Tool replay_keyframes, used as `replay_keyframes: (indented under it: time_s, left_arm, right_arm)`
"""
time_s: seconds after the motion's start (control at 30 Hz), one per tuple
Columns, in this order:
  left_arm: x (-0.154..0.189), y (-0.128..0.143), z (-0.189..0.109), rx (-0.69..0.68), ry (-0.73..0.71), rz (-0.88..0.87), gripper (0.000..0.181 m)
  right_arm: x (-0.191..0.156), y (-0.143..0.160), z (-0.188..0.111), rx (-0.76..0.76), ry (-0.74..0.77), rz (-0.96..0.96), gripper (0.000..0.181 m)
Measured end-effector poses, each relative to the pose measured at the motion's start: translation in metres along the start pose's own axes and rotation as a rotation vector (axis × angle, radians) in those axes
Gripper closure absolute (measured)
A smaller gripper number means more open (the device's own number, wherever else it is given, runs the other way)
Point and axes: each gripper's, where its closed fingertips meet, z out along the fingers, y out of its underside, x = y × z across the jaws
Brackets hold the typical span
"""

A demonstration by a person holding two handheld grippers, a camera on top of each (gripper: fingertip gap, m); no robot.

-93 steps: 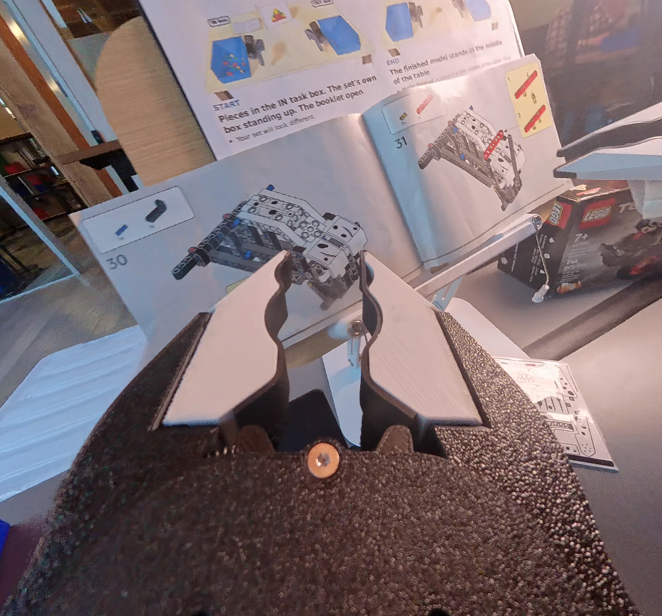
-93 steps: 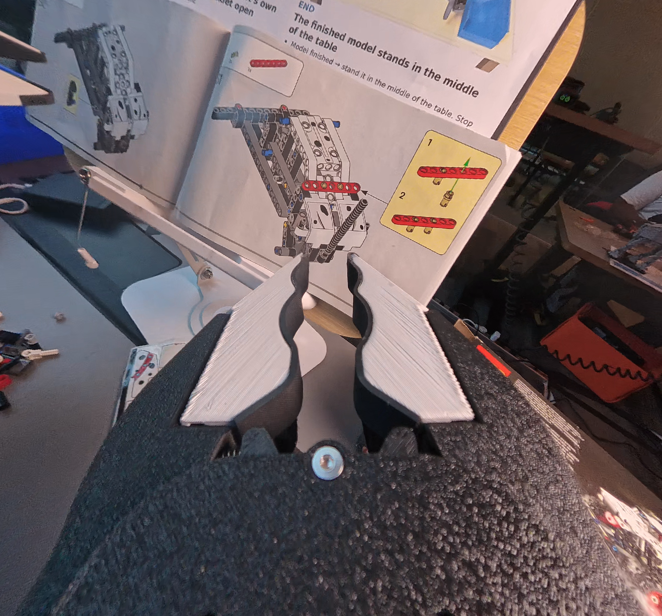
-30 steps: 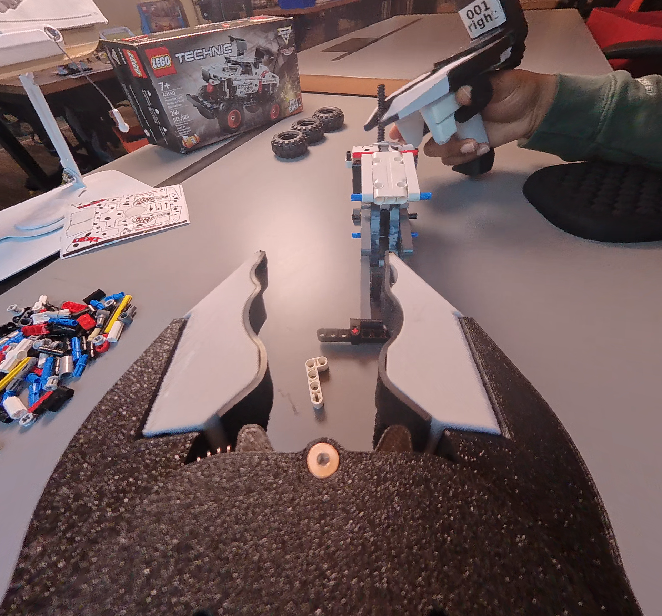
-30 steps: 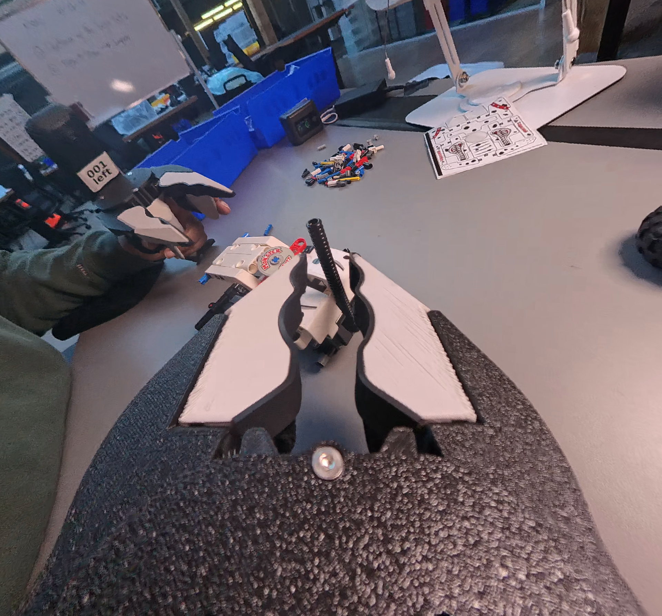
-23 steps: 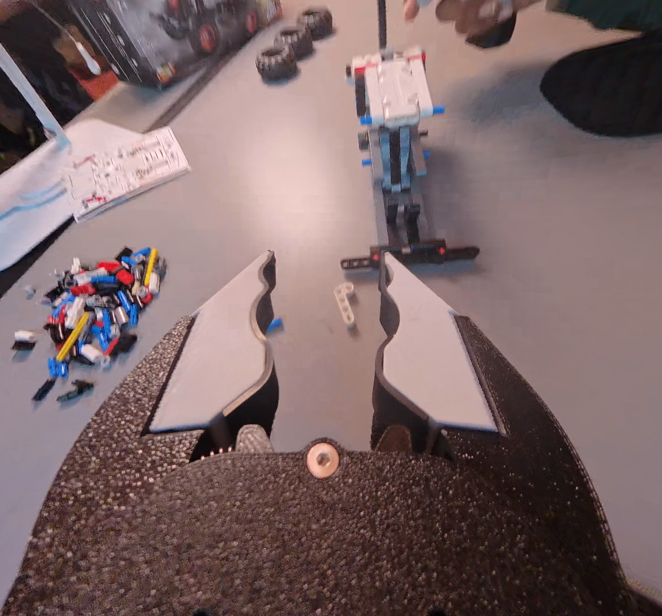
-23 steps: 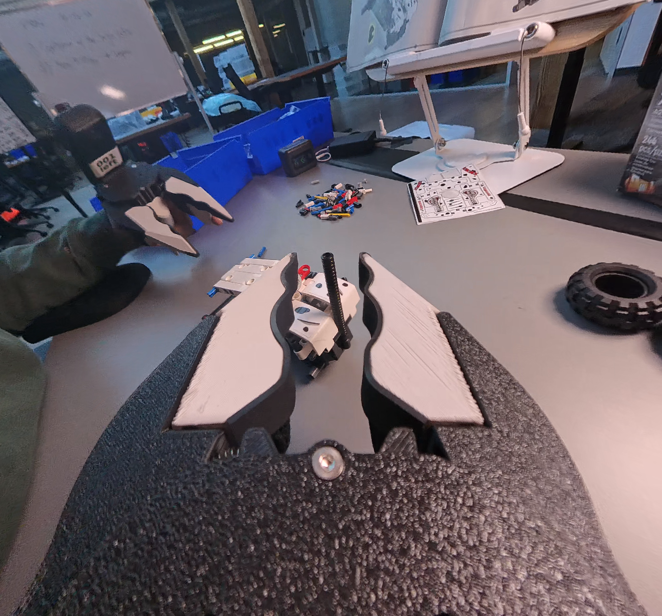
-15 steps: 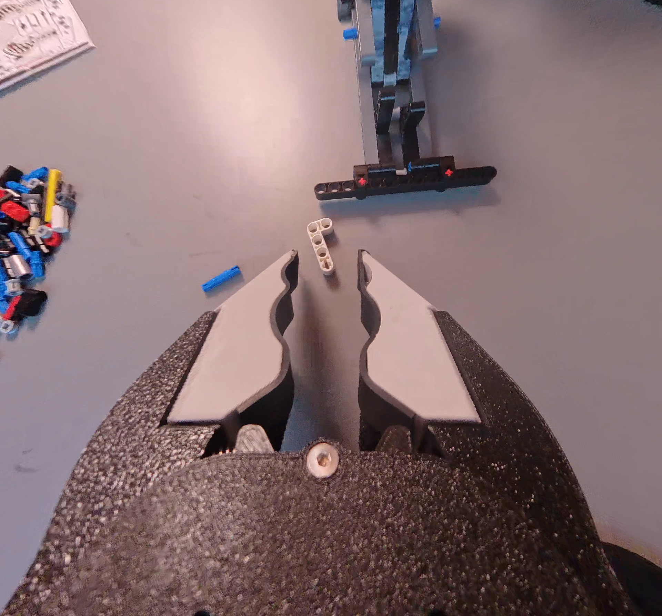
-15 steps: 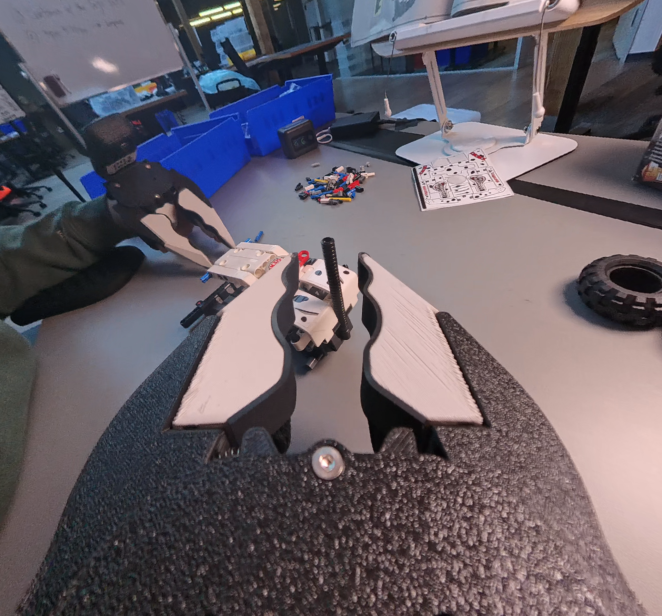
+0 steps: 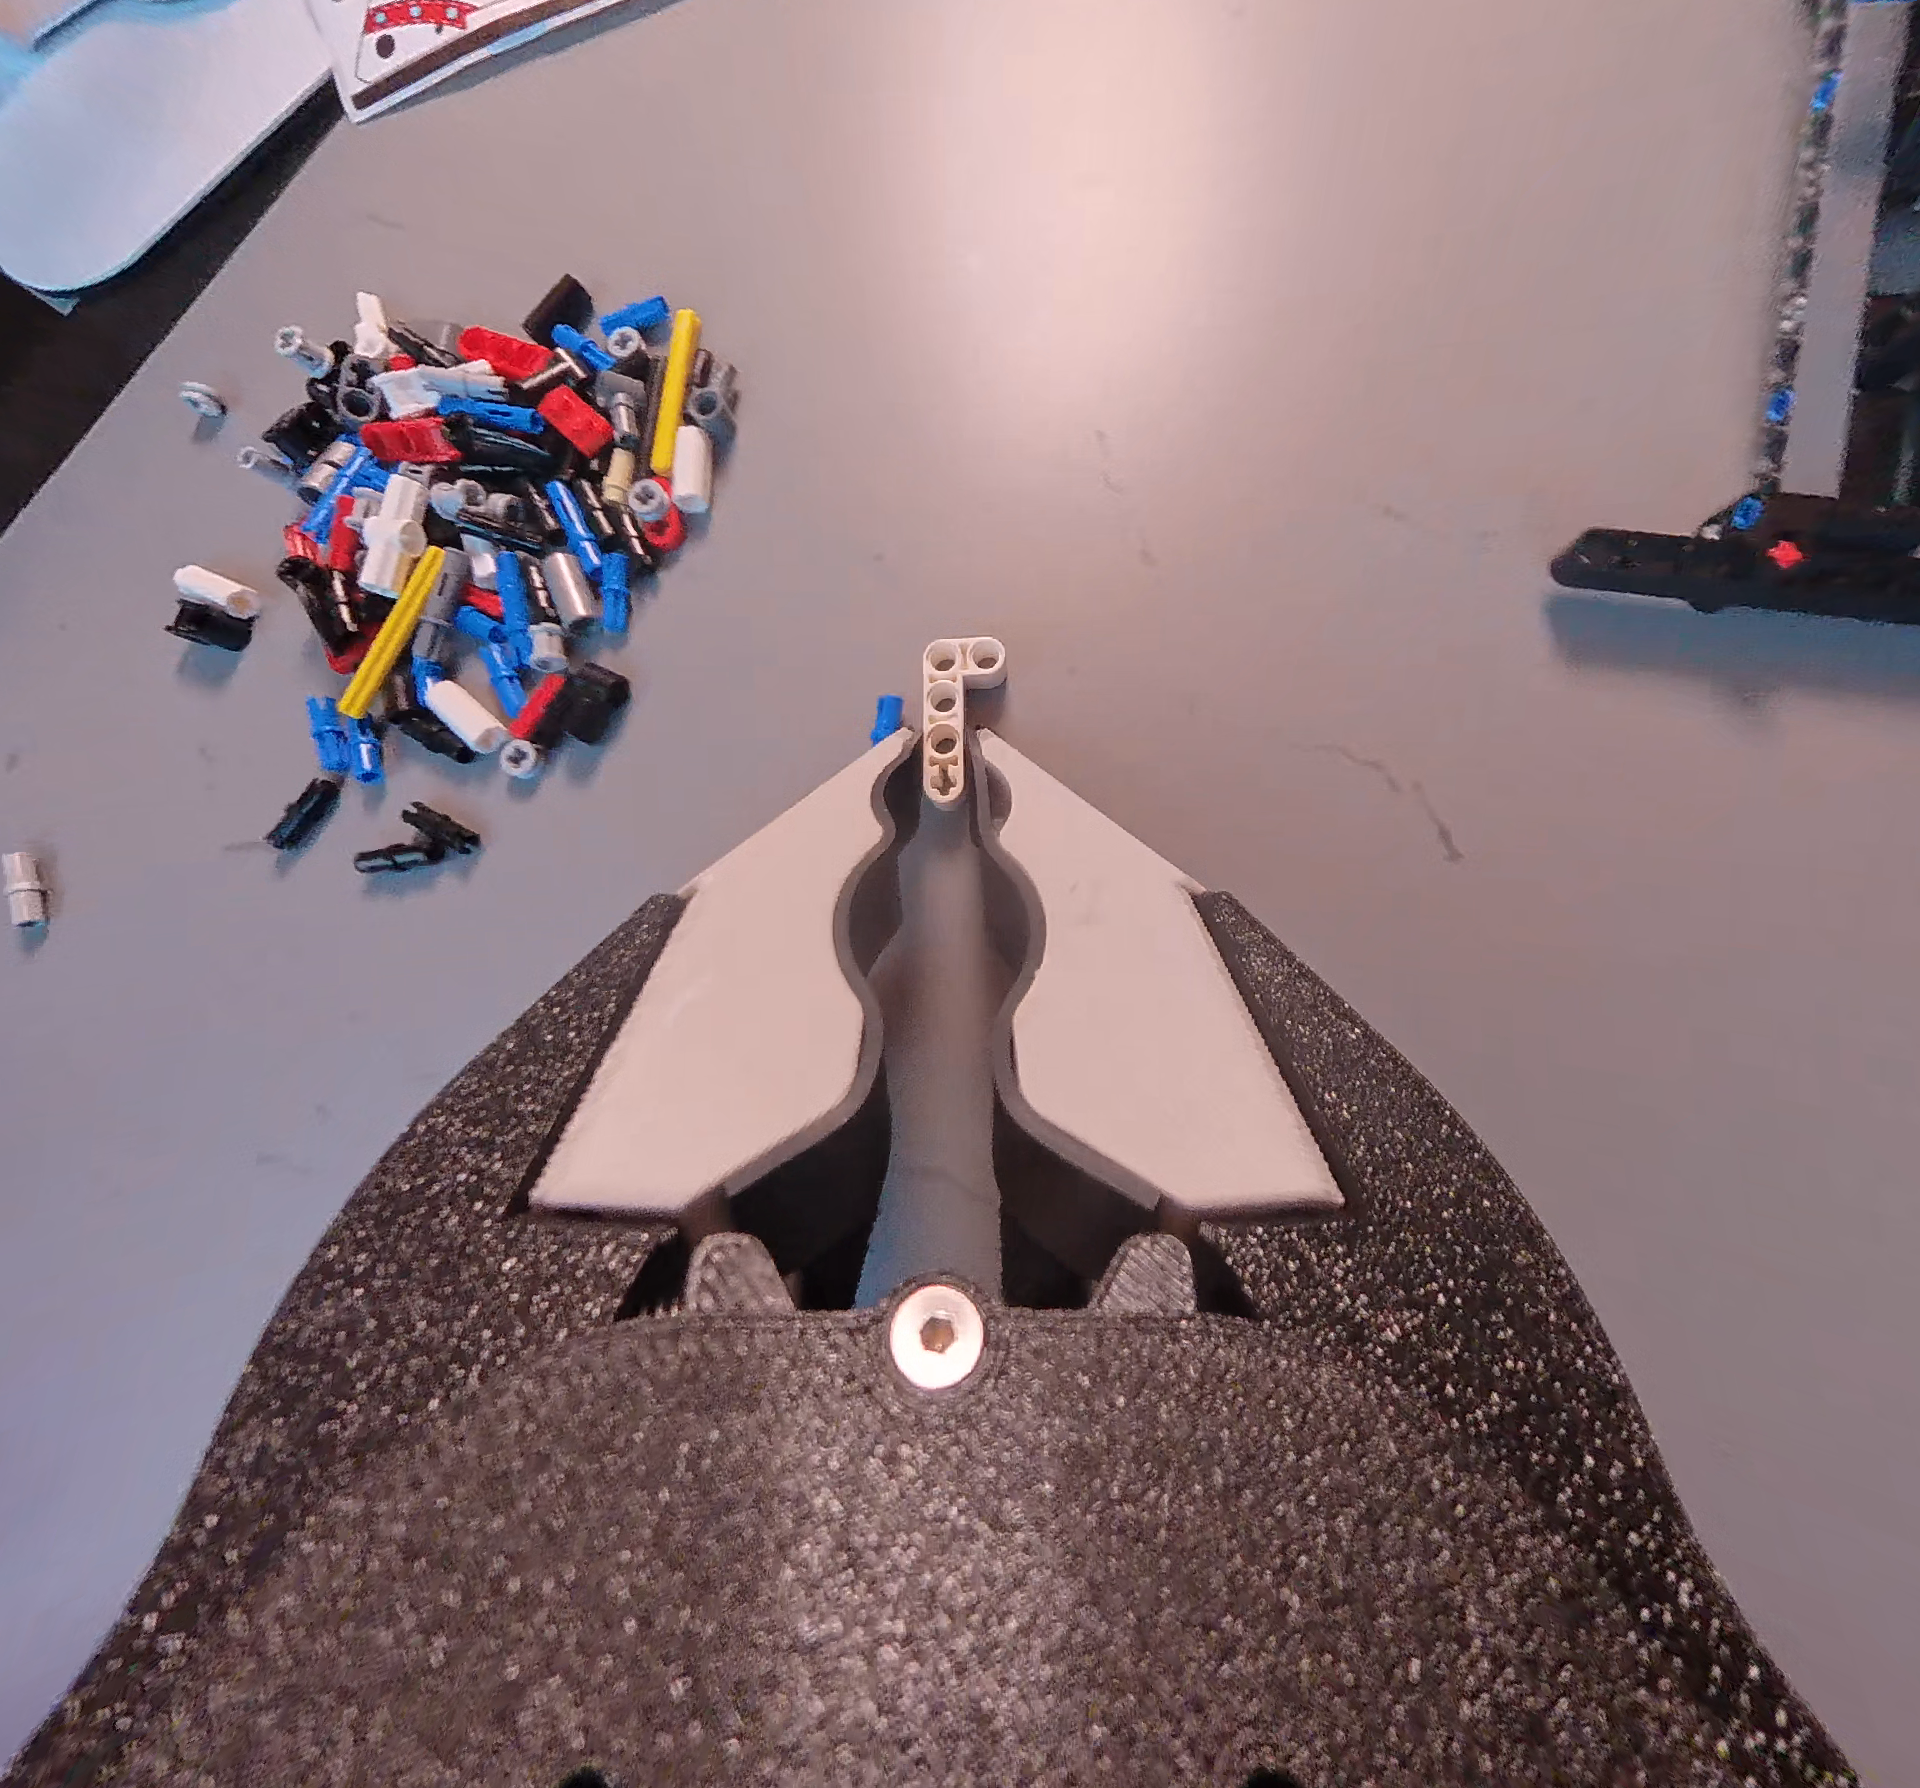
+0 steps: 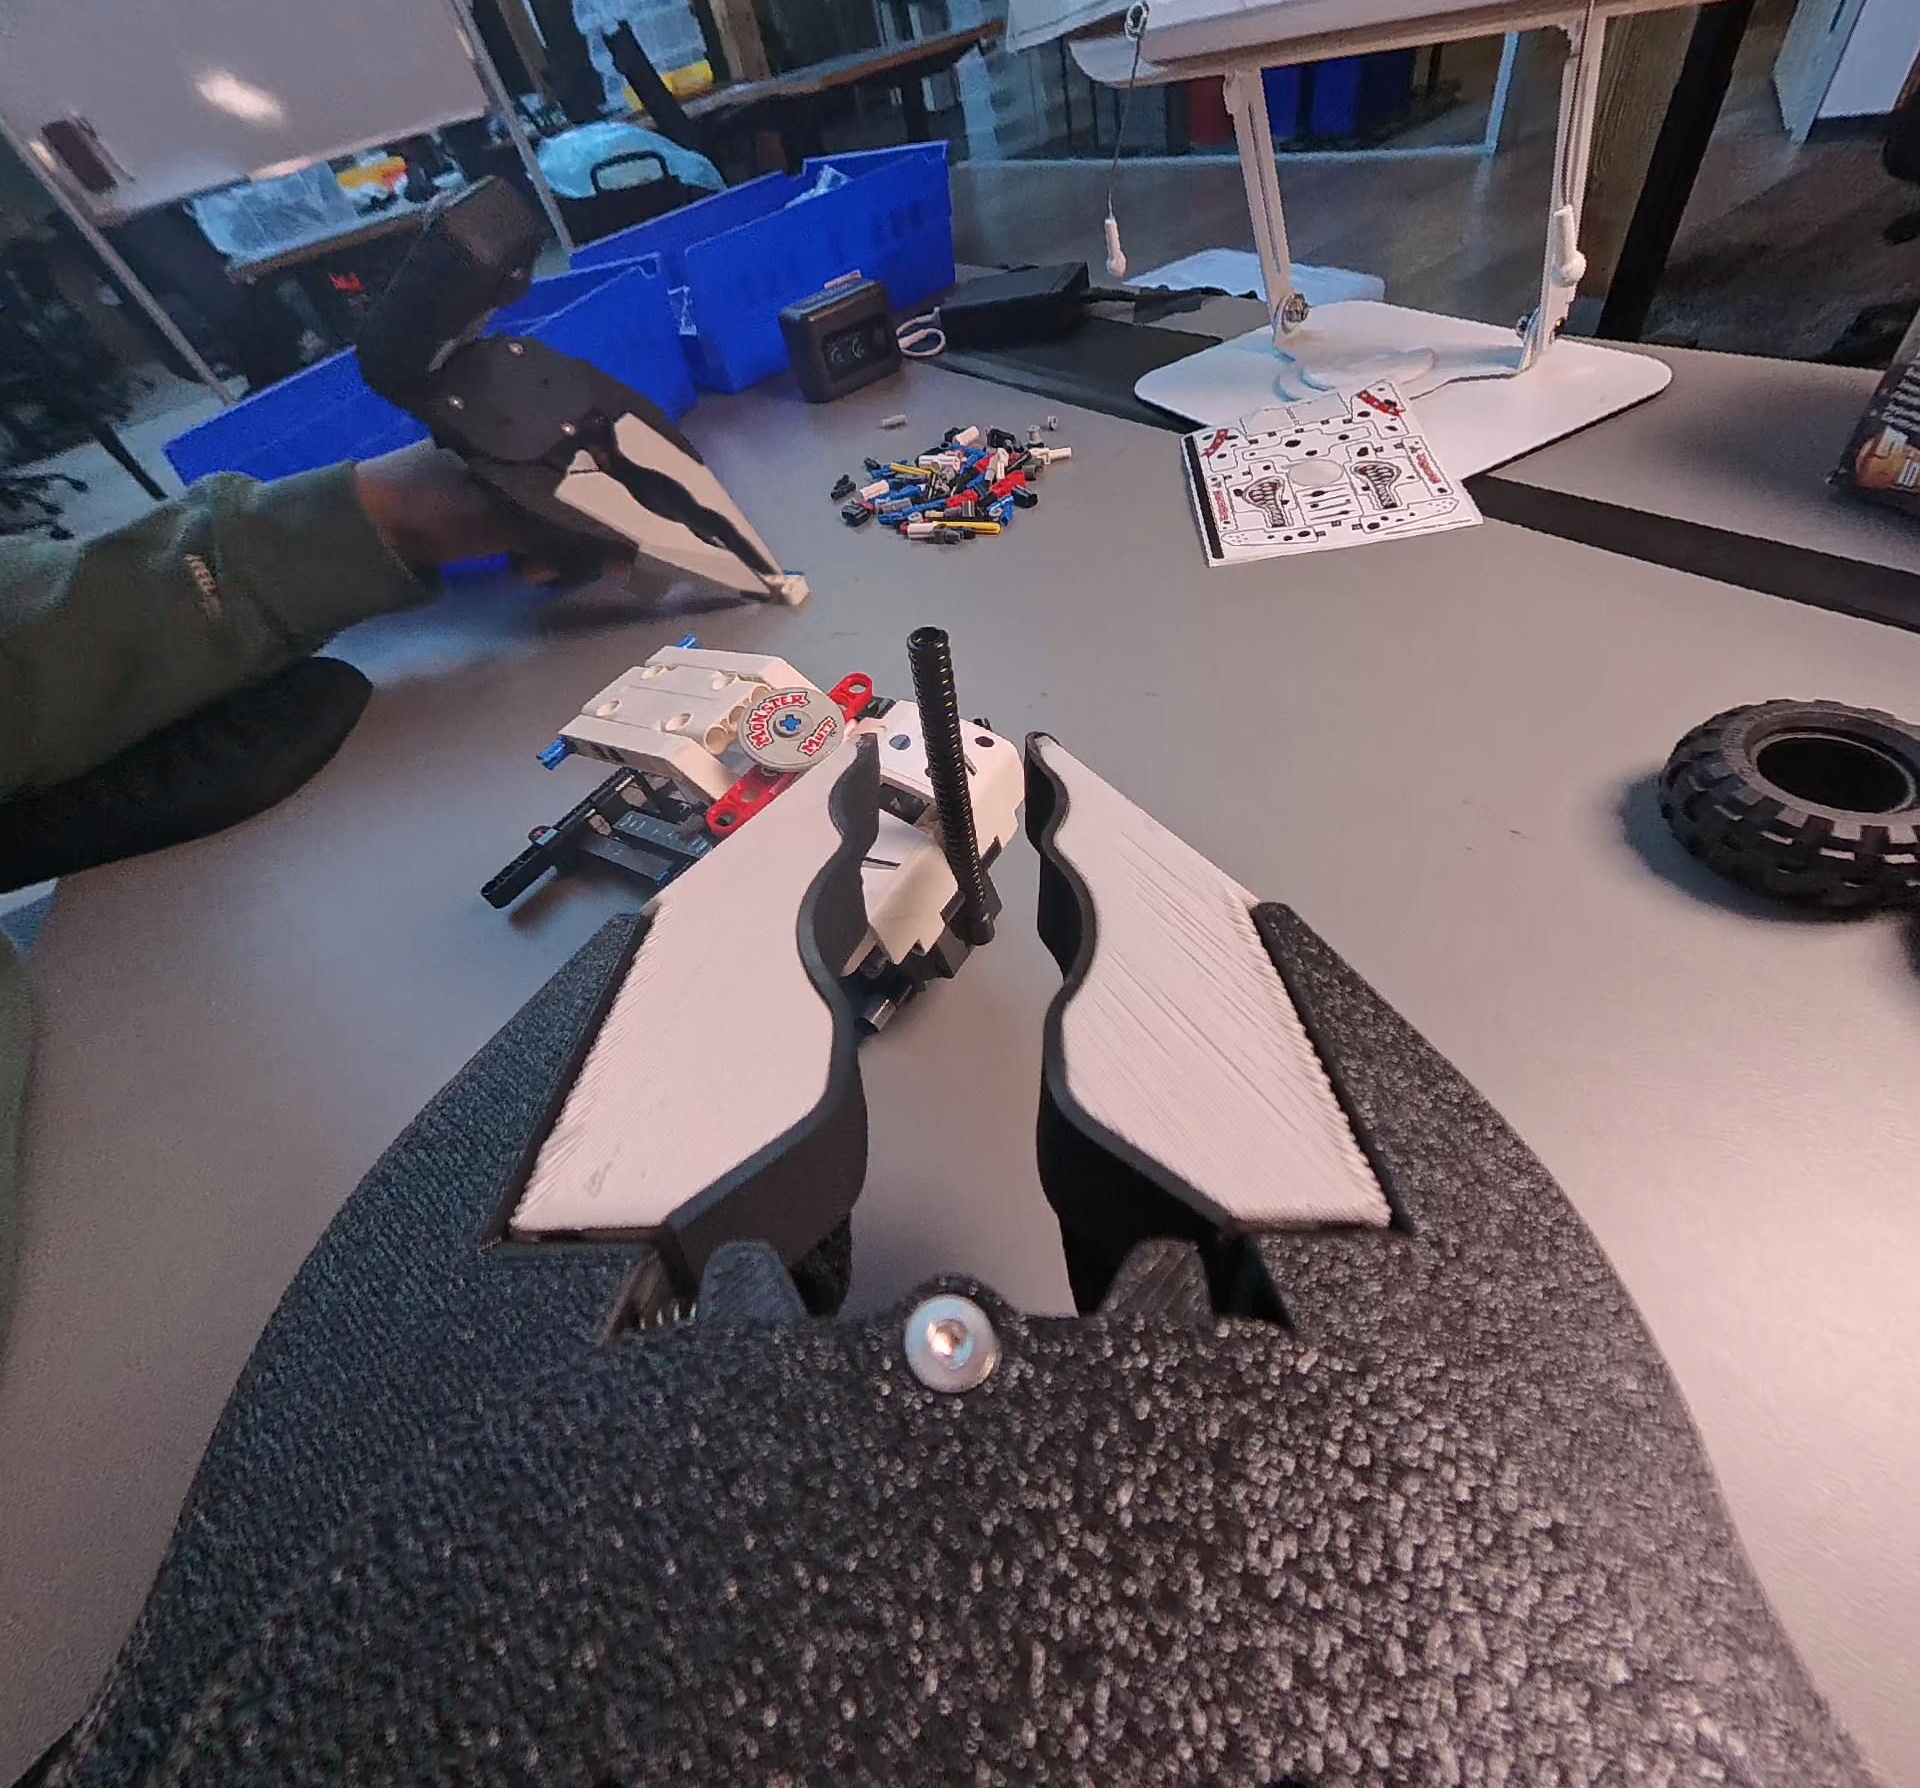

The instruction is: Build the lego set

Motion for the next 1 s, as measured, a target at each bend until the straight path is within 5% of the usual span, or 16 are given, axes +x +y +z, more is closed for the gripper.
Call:
replay_keyframes:
  time_s: [0.17,0.27,0.43,0.57,0.77,0.93,1.0]
  left_arm:
    - [-0.037,-0.009,0.012,-0.016,-0.097,-0.016,0.169]
    - [-0.038,-0.027,0.004,0.061,-0.104,-0.065,0.139]
    - [0.041,-0.094,-0.033,0.378,0.235,-0.143,0.117]
    - [0.13,-0.1,-0.026,0.324,0.515,-0.055,0.098]
    - [0.17,-0.094,0.019,0.197,0.42,0.113,0.105]
    - [0.168,-0.087,0.035,0.106,0.373,0.168,0.137]
    - [0.172,-0.09,0.023,0.102,0.491,0.061,0.14]
  right_arm:
    - [0.001,-0.001,-0.002,0.004,0.011,-0.014,0.153]
    - [-0.001,-0.008,-0.007,0.027,0.014,-0.037,0.152]
    - [-0.011,-0.022,-0.017,0.018,-0.004,-0.138,0.142]
    - [-0.023,-0.005,-0.01,-0.138,-0.045,-0.219,0.121]
    - [-0.008,0.029,0.001,-0.245,-0.011,-0.19,0.114]
    - [-0.012,0.034,0.014,-0.261,0.011,-0.18,0.144]
    - [-0.013,0.028,0.015,-0.253,0.027,-0.115,0.154]
